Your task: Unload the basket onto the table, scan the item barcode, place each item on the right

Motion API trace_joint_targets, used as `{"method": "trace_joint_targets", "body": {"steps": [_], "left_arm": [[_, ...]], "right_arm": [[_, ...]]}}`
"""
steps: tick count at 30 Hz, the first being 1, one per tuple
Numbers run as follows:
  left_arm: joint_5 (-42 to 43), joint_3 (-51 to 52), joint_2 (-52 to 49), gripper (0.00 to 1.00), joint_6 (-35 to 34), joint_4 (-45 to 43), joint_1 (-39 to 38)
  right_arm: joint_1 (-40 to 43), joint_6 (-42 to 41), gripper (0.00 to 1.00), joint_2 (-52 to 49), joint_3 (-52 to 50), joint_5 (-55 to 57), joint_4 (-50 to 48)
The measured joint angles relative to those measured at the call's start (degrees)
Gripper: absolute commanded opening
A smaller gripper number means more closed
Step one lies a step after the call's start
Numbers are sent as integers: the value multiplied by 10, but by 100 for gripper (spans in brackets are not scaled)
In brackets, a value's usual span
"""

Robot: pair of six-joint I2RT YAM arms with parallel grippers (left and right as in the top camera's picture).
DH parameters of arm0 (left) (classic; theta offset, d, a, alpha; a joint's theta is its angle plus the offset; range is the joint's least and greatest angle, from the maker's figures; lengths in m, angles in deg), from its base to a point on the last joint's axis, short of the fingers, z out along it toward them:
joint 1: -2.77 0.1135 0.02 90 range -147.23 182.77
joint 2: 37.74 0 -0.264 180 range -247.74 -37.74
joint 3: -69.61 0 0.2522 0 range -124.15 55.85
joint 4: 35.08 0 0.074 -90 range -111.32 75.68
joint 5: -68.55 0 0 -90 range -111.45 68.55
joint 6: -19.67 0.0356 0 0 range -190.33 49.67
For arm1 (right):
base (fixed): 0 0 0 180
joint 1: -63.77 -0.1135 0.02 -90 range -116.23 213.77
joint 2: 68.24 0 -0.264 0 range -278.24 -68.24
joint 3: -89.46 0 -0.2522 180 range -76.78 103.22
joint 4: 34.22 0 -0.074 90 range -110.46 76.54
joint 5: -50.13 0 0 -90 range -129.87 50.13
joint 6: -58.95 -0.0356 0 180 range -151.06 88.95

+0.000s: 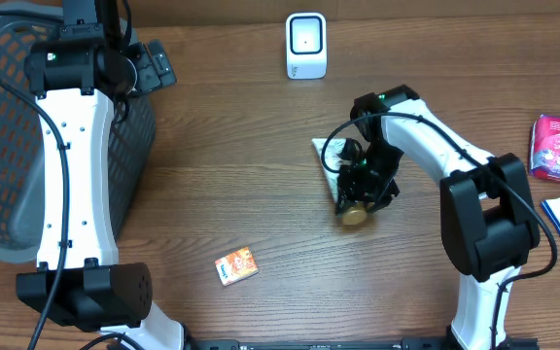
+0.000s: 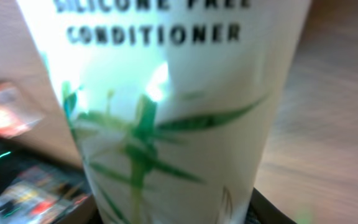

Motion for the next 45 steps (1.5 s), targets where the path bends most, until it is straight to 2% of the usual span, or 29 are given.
{"method": "trace_joint_targets", "body": {"steps": [6, 8, 12, 15, 19, 28, 34, 45], "left_arm": [[0, 0, 0, 100, 0, 0, 0], [0, 0, 0, 100, 0, 0, 0], [0, 0, 0, 100, 0, 0, 0], [0, 0, 0, 100, 0, 0, 0], [0, 0, 0, 100, 0, 0, 0], [0, 0, 0, 100, 0, 0, 0], [0, 0, 0, 100, 0, 0, 0], [0, 0, 0, 100, 0, 0, 0]], "right_arm": [[0, -2, 21, 25, 17, -199, 49], [0, -4, 25, 26, 17, -259, 64], [0, -7, 30, 27, 17, -351, 81], [0, -14, 30, 27, 17, -391, 81], [0, -42, 26, 27, 17, -417, 72], [-3, -138, 27, 27, 17, -427, 46], [-11, -221, 24, 27, 17, -427, 35], [-58, -403, 27, 27, 17, -434, 29]]}}
